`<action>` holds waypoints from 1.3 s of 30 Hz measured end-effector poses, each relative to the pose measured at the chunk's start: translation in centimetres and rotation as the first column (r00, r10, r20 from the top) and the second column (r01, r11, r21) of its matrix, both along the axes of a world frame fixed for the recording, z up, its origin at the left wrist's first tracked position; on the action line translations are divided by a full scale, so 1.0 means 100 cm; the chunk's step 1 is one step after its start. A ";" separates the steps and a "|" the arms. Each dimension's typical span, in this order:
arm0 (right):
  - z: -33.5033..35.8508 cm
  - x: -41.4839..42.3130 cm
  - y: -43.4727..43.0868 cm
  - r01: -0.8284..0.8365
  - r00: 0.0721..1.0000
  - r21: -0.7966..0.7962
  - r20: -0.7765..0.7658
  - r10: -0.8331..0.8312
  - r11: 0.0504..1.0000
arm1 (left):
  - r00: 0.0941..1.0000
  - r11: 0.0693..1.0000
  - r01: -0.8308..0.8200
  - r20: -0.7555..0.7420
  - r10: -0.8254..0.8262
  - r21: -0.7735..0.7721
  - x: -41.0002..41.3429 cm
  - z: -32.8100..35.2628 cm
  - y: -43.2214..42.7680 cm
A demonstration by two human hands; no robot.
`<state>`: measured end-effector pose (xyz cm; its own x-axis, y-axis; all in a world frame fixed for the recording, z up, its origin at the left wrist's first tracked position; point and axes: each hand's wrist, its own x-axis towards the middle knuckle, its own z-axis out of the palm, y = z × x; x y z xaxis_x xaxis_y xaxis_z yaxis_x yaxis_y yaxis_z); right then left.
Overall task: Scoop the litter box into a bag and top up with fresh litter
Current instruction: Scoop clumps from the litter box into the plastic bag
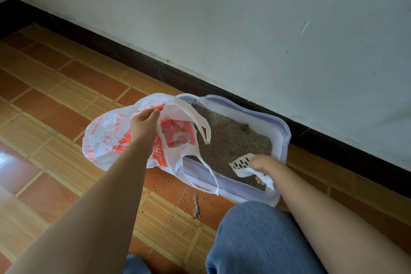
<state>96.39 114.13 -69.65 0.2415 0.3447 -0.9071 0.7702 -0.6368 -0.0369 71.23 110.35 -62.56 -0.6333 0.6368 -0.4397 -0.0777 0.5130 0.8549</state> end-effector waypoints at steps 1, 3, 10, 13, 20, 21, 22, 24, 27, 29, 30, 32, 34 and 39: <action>-0.002 -0.002 -0.001 0.007 1.000 0.002 -0.001 -0.007 1.000 | 1.000 1.000 -0.003 -0.002 0.003 -0.004 0.000 0.000 0.000; -0.005 -0.005 -0.001 0.001 1.000 0.032 0.001 -0.001 0.999 | 1.000 1.000 -0.007 0.001 0.007 -0.010 0.000 -0.001 0.001; -0.017 -0.007 -0.002 0.166 0.982 0.125 -0.113 -0.153 0.978 | 1.000 0.999 -0.026 0.013 0.026 -0.019 -0.002 -0.002 0.002; -0.026 -0.008 -0.002 0.146 0.982 0.191 -0.146 -0.119 0.971 | 0.999 0.999 -0.031 0.013 0.032 -0.020 -0.002 -0.002 0.002; -0.042 -0.005 -0.001 0.127 0.975 0.299 -0.215 -0.063 0.946 | 0.999 0.999 -0.038 0.011 0.039 -0.033 0.001 -0.005 0.005; -0.044 -0.004 -0.002 0.126 0.975 0.307 -0.216 -0.060 0.943 | 0.999 0.999 -0.038 0.008 0.038 -0.035 0.001 -0.005 0.005; -0.044 -0.003 -0.004 0.121 0.975 0.315 -0.215 -0.054 0.941 | 0.999 0.999 -0.035 0.004 0.035 -0.036 0.002 -0.005 0.005; -0.045 0.000 -0.007 0.098 0.975 0.337 -0.220 -0.023 0.936 | 1.000 0.999 -0.030 0.000 0.030 -0.032 0.003 -0.004 0.006; -0.043 0.005 -0.009 0.063 0.977 0.382 -0.210 0.020 0.922 | 1.000 0.999 -0.028 0.000 0.028 -0.024 0.004 -0.004 0.006; -0.044 0.007 -0.008 0.042 0.983 0.409 -0.180 0.036 0.911 | 1.000 1.000 -0.022 0.000 0.022 -0.022 0.006 -0.005 0.007; -0.044 0.007 -0.007 0.049 0.983 0.420 -0.179 0.029 0.906 | 1.000 1.000 -0.018 0.000 0.018 -0.019 0.007 -0.006 0.007; -0.045 0.008 -0.007 0.065 0.984 0.432 -0.179 0.015 0.900 | 1.000 1.000 -0.007 -0.003 0.007 -0.017 0.011 -0.006 0.009; -0.046 0.009 -0.007 0.084 0.982 0.436 -0.187 -0.001 0.896 | 1.000 1.000 0.006 -0.007 -0.006 -0.018 0.014 -0.005 0.010; -0.047 0.011 -0.003 0.149 0.975 0.427 -0.211 -0.062 0.892 | 1.000 0.999 0.021 -0.003 -0.021 -0.024 0.016 -0.005 0.013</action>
